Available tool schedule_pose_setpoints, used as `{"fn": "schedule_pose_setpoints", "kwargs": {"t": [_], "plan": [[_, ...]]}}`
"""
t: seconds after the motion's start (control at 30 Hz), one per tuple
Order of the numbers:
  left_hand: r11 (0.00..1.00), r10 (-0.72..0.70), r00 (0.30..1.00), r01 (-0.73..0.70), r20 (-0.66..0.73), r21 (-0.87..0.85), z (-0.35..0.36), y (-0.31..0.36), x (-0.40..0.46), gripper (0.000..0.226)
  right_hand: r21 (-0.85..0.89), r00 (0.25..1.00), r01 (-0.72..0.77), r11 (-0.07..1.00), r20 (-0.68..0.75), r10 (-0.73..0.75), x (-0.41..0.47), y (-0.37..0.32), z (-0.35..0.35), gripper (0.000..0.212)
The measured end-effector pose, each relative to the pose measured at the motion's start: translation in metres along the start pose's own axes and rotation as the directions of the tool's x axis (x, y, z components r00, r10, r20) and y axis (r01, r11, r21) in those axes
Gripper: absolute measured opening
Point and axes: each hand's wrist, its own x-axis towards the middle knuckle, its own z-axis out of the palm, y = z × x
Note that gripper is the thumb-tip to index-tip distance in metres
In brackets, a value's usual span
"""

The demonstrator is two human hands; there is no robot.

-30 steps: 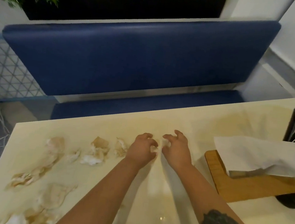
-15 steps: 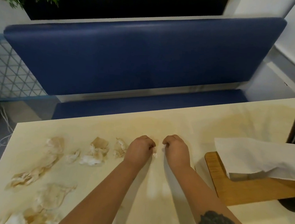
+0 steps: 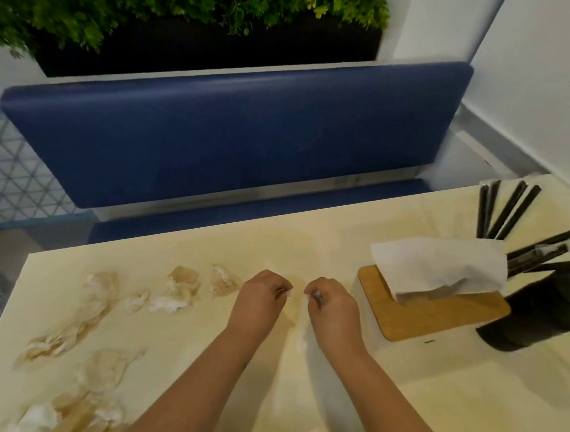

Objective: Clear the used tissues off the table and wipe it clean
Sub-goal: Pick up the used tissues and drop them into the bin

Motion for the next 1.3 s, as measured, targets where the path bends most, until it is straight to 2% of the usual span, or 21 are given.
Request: {"fn": "schedule_pose_setpoints", "kwargs": {"t": [0.2, 0.37, 0.67, 0.8, 1.0, 1.3], "plan": [[0.993, 0.104, 0.995, -0.104, -0.008, -0.050, 0.005, 0.029, -0.032, 0.012, 0.053, 0.993, -0.013, 0.999, -0.118, 0.020, -0.045, 0.004, -0.025, 0.018], [0.980, 0.177, 0.984, -0.174, 0.019, -0.101, 0.019, 0.054, -0.054, 0.009, 0.078, 0.975, -0.079, 0.994, -0.200, 0.093, -0.081, 0.017, -0.052, 0.019], [0.949, 0.295, 0.944, -0.273, 0.146, -0.156, 0.065, 0.118, -0.069, 0.012, 0.052, 0.919, -0.192, 0.980, -0.341, 0.198, -0.125, 0.063, -0.109, 0.019], [0.927, 0.366, 0.905, -0.334, 0.215, -0.171, 0.096, 0.157, -0.071, 0.012, 0.072, 0.876, -0.255, 0.964, -0.405, 0.262, -0.138, 0.092, -0.141, 0.020], [0.890, 0.453, 0.848, -0.413, 0.276, -0.192, 0.157, 0.229, -0.076, 0.013, 0.092, 0.836, -0.351, 0.932, -0.418, 0.356, -0.153, 0.146, -0.204, 0.023], [0.789, 0.615, 0.695, -0.548, 0.374, -0.279, 0.266, 0.342, -0.095, 0.010, 0.137, 0.707, -0.513, 0.847, -0.493, 0.507, -0.193, 0.240, -0.304, 0.018]]}}
